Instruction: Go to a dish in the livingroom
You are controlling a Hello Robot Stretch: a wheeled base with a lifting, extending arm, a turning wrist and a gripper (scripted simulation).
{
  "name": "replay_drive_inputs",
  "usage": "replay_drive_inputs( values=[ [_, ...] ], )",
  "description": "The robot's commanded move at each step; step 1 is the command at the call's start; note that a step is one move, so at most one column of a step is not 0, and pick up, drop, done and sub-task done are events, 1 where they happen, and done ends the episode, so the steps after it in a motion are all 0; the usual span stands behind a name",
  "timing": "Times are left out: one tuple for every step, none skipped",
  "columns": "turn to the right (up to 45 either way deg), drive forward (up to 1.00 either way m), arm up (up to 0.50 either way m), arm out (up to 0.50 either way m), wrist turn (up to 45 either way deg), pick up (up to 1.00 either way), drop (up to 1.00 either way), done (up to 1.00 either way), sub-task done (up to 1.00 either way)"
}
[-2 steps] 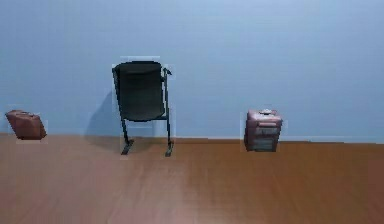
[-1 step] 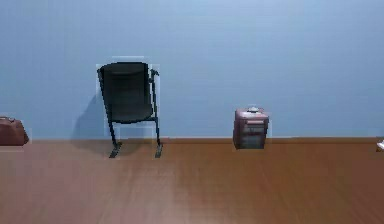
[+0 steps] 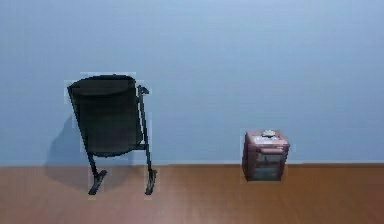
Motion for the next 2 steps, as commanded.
replay_drive_inputs(
  values=[
    [45.0, 0.0, 0.0, 0.0, 0.0, 0.0, 0.0, 0.0, 0.0],
    [6.0, 0.0, 0.0, 0.0, 0.0, 0.0, 0.0, 0.0, 0.0]
  ],
)
